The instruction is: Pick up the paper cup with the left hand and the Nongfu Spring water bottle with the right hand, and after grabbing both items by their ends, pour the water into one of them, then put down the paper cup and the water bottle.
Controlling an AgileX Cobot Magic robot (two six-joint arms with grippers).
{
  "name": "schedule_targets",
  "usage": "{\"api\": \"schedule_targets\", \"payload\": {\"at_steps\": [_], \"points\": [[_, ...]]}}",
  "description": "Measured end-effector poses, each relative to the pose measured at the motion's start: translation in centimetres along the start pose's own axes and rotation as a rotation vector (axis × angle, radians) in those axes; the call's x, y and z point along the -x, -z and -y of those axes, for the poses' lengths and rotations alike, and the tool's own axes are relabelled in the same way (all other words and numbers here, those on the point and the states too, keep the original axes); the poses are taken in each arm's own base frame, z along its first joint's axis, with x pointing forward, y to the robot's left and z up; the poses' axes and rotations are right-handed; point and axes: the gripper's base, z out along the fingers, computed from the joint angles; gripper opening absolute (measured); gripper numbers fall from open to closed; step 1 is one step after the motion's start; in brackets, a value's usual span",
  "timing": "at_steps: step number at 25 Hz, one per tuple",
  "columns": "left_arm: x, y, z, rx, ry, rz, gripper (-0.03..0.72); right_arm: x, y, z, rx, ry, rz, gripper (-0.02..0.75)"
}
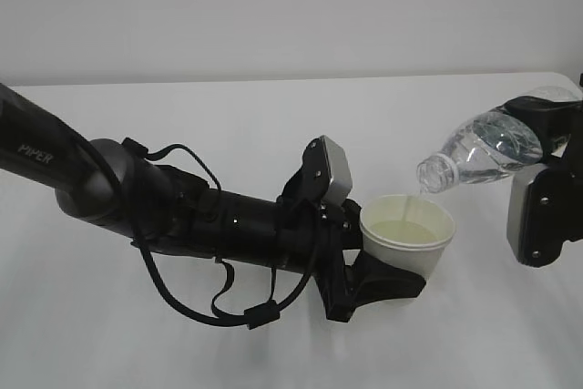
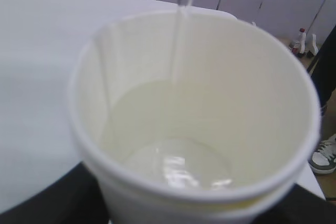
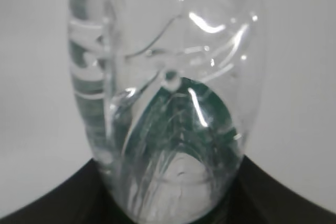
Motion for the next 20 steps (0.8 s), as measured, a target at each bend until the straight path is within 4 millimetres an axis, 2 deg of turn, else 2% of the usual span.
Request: {"api": "schedule_targets", "payload": {"at_steps": [20], "points": [[0.0, 0.0, 0.0, 0.0, 0.0, 0.0, 0.446, 0.01, 0.0, 0.0, 0.0, 0.018, 0.001, 0.374]]}}
